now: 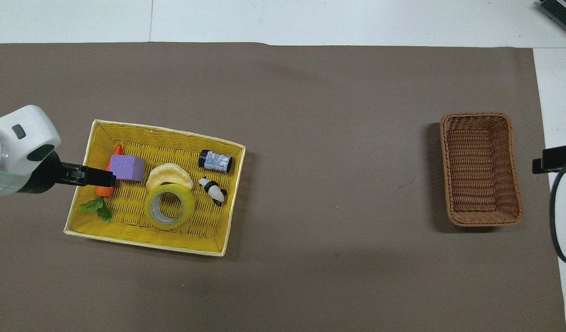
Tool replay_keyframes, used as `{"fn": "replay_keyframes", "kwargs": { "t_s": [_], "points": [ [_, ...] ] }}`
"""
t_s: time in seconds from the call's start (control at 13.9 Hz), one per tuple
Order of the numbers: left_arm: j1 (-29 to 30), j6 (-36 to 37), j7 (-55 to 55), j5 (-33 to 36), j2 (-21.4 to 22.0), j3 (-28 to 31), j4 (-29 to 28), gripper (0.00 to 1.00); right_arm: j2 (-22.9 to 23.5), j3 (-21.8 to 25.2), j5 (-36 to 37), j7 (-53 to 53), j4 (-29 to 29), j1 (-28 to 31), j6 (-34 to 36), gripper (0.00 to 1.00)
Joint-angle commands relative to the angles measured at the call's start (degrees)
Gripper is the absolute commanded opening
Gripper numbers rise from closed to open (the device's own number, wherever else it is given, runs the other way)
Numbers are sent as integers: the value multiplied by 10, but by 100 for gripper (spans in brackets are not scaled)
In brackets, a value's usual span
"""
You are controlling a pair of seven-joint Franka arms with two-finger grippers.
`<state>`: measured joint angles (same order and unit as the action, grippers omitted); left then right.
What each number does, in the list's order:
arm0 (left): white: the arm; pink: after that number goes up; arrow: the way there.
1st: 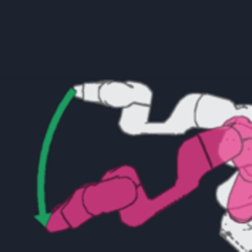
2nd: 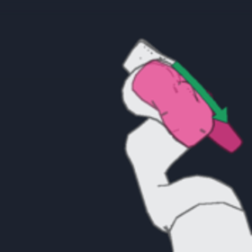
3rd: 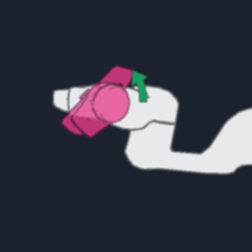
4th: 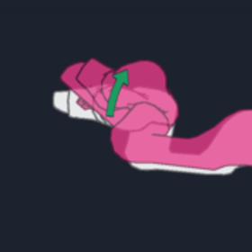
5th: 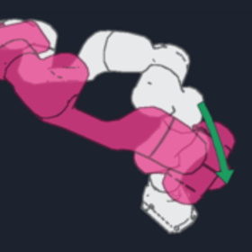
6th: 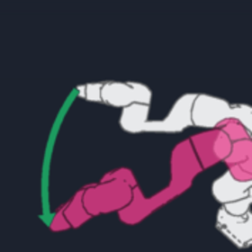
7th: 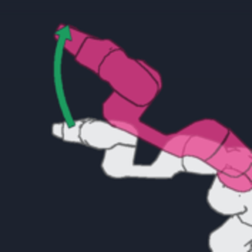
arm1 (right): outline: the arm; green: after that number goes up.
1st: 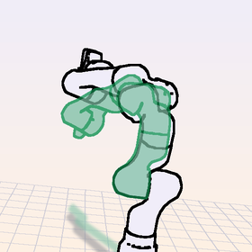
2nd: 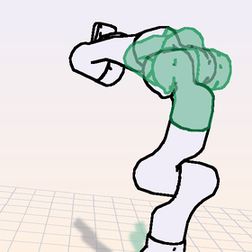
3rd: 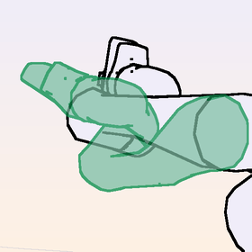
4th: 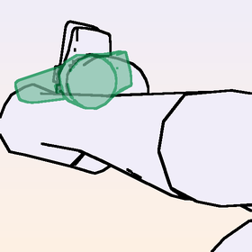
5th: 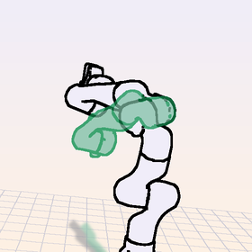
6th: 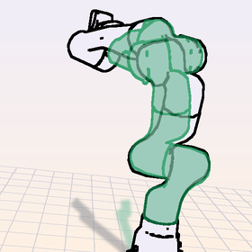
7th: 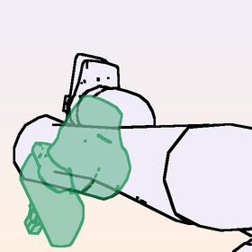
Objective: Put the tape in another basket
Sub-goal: 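Reach the left gripper down into the yellow tray toward the tape roll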
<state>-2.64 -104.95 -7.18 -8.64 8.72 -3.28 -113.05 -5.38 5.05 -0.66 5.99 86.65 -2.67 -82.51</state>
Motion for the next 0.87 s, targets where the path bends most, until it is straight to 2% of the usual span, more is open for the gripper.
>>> {"fn": "replay_keyframes", "kwargs": {
  "t_s": [0.0,0.51,0.79],
  "points": [
    [-22,-63,-14,-9,39,6,-83,100,-2,0,3,-16,2,4,2,100],
    [-52,-197,-14,-9,45,6,-224,100,-2,0,3,-16,2,4,2,100],
    [-83,-355,-14,-9,15,6,-315,100,-2,0,3,-17,2,4,2,100]
  ]
}}
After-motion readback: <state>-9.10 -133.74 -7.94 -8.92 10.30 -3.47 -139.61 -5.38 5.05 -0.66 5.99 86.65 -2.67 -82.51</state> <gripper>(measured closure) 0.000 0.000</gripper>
